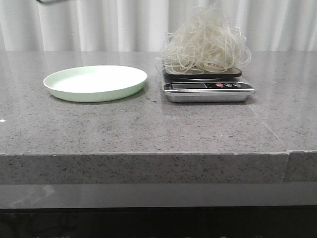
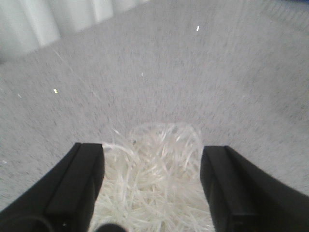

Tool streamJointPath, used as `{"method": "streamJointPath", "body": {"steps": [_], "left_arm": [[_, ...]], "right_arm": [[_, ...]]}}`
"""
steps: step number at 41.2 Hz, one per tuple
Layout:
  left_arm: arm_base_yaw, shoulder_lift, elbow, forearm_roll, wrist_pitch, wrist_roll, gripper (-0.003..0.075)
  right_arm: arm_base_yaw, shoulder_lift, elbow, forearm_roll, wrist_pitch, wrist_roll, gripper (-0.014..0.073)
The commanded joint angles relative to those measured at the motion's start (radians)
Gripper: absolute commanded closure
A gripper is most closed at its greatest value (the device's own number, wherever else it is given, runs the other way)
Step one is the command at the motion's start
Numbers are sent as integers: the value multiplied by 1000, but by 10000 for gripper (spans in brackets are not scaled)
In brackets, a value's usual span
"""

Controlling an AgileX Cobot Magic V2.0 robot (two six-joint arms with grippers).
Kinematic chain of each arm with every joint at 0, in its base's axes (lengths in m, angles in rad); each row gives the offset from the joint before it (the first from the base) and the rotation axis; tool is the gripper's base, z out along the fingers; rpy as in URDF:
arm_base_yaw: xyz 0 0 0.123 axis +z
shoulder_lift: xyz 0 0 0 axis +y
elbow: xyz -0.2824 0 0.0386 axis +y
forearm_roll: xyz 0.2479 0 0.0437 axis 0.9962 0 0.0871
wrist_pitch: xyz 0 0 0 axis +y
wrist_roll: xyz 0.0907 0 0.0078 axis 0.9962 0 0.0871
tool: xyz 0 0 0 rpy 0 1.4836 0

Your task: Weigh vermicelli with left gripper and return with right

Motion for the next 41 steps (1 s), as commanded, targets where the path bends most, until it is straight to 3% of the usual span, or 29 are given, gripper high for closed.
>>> {"method": "streamJointPath", "body": {"steps": [1, 14, 41], "left_arm": [[-6, -138, -38, -7, -13, 0, 229], [-6, -359, -5, -2, 190, 0, 230], [-6, -880, 648, 7, 35, 0, 230]], "right_arm": [[1, 5, -24, -10, -58, -1, 48], [1, 5, -24, -10, -58, -1, 48], [1, 5, -24, -10, -81, -1, 48]]}}
